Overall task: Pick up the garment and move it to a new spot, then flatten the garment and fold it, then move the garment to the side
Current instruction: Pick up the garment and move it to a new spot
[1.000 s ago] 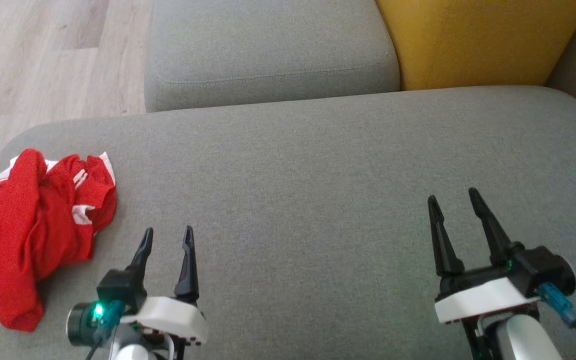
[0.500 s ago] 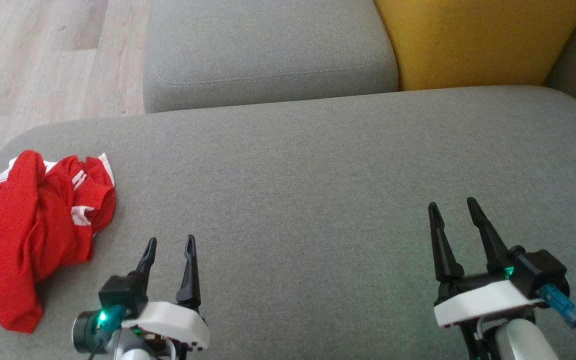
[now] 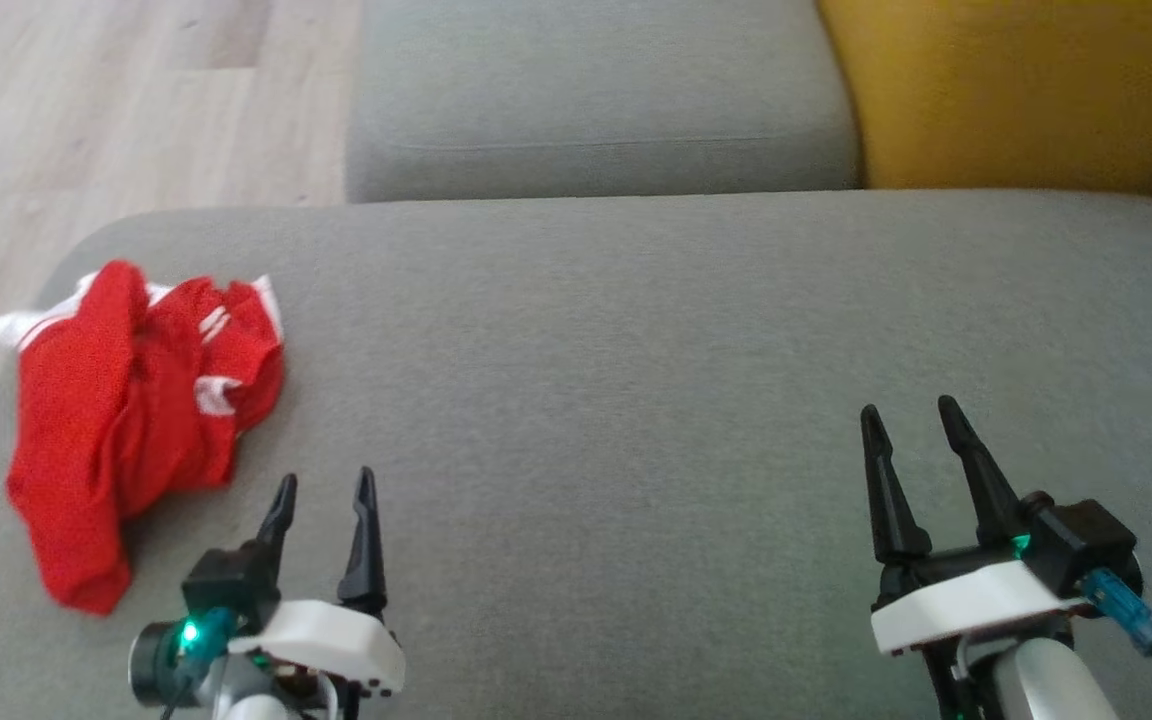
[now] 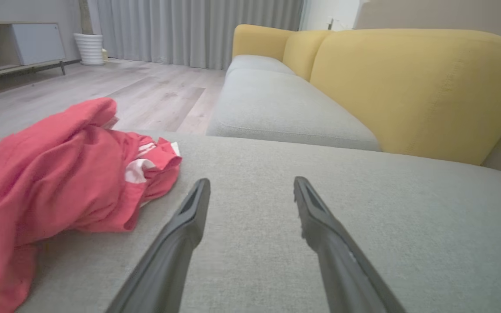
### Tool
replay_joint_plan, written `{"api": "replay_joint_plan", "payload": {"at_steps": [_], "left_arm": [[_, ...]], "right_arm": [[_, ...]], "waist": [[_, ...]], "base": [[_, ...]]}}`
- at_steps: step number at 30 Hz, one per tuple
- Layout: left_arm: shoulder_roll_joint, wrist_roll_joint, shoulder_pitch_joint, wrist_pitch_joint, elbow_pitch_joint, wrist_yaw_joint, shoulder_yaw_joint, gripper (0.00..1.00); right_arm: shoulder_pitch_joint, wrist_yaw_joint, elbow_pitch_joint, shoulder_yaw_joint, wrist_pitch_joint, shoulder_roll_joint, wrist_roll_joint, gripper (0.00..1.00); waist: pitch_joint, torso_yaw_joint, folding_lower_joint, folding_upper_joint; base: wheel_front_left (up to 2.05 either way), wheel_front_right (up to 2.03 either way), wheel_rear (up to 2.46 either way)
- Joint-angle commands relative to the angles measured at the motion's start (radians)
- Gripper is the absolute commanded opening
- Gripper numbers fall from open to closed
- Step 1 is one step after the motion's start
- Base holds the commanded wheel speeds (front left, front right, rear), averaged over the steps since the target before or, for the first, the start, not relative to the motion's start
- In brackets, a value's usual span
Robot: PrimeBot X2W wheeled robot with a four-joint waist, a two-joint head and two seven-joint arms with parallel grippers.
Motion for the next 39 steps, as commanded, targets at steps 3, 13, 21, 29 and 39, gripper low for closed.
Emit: {"api": "replay_joint_plan", "payload": {"at_steps": [3,13,21,29,39], "left_arm": [[-0.002,0.011,-0.054,-0.012,-0.035,0.001,0.053,1.0],[-0.003,0.037,-0.04,-0.012,-0.055,-0.001,0.079,1.0],[-0.003,0.023,0.002,-0.012,-0.103,0.011,0.126,1.0],[-0.003,0.003,0.024,-0.012,-0.139,0.024,0.15,1.0],[-0.003,0.0,0.026,-0.012,-0.142,0.011,0.155,1.0]], "right_arm": [[-0.024,-0.001,-0.038,0.027,-0.003,-0.005,-0.005,1.0],[-0.01,-0.001,-0.034,0.053,-0.005,-0.005,0.009,1.0],[-0.035,-0.001,-0.015,0.111,-0.005,-0.005,0.032,1.0],[-0.073,-0.001,0.024,0.157,-0.007,-0.005,0.042,1.0],[-0.077,-0.001,0.046,0.162,-0.021,-0.005,0.081,1.0]], "waist": [[-0.004,0.102,0.0,0.0],[-0.023,0.317,0.0,0.0],[-0.003,0.409,0.0,0.0],[0.012,0.422,0.0,0.0],[0.01,0.421,0.0,0.0]], "base": [[0.0,0.0,0.0],[0.0,0.0,0.0],[0.0,0.0,0.0],[0.0,0.0,0.0],[0.0,0.0,0.0]]}}
